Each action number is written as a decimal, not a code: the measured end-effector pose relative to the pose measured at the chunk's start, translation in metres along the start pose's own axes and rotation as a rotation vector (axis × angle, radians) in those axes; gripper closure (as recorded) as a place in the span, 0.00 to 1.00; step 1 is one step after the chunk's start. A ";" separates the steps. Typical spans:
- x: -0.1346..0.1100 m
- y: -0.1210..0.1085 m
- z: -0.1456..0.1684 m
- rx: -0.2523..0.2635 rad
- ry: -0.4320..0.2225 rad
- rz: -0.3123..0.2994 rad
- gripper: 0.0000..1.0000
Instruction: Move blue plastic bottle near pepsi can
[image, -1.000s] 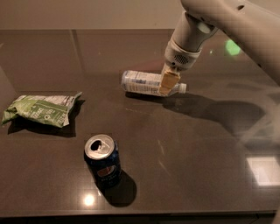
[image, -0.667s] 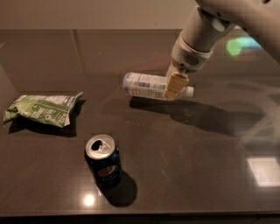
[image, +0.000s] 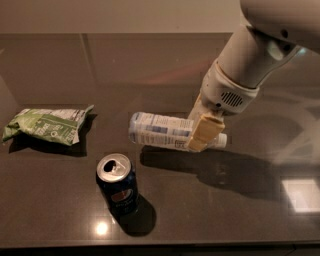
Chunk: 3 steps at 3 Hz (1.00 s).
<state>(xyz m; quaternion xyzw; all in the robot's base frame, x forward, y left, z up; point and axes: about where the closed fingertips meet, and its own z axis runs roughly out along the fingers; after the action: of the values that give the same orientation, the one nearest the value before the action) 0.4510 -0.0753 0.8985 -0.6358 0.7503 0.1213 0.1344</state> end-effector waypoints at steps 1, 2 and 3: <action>-0.007 0.023 0.010 -0.043 -0.012 -0.008 1.00; -0.016 0.047 0.031 -0.107 -0.019 -0.029 0.83; -0.022 0.059 0.046 -0.131 -0.016 -0.040 0.59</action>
Offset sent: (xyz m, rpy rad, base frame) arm -0.0695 0.0549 -0.0405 0.0531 0.1499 0.1136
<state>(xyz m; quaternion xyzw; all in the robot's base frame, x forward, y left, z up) 0.3985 -0.0294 0.8643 -0.6572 0.7268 0.1725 0.1009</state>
